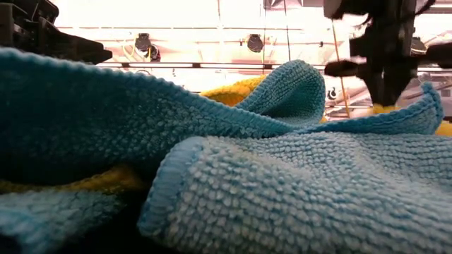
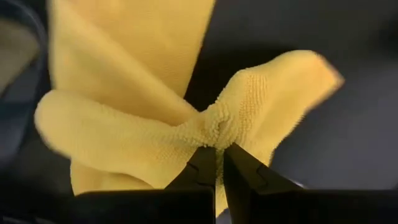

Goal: Sort microfiber towel by color & place in baskets
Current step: Put the yellow towel into the top transparent bin

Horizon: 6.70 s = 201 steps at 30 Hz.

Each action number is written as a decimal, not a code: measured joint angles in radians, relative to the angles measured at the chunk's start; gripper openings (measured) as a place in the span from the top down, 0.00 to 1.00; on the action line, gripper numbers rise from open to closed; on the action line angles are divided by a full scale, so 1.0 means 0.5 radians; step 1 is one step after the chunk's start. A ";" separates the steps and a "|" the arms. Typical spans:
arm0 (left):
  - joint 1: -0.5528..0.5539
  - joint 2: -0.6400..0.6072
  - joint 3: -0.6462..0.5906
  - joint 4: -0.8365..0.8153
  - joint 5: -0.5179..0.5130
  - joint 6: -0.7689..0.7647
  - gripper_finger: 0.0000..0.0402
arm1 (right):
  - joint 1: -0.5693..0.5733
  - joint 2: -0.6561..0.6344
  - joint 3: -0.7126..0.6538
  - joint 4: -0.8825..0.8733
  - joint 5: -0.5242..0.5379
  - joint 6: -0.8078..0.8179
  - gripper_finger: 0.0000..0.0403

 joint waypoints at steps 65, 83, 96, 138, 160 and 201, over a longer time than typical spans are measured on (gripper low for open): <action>0.000 -0.001 0.000 0.000 0.000 0.000 0.52 | -0.726 -0.657 0.380 -0.691 1.047 0.764 1.00; -0.001 0.000 -0.001 0.000 0.000 0.000 0.52 | -1.003 -0.649 -0.282 -0.140 0.585 0.721 0.97; -0.001 -0.001 0.000 0.000 0.000 0.000 0.52 | -1.163 -0.650 -0.300 -0.104 0.356 0.734 0.75; -0.001 -0.001 0.000 0.000 0.000 0.000 0.52 | -1.125 -0.082 -0.053 0.418 0.093 0.929 0.46; -0.001 -0.001 0.000 0.000 0.000 0.000 0.52 | -1.100 0.035 -0.056 0.439 0.423 0.805 0.95; -0.001 0.000 0.000 0.000 0.001 0.000 0.52 | -1.436 -0.158 -0.377 0.117 0.166 0.706 1.00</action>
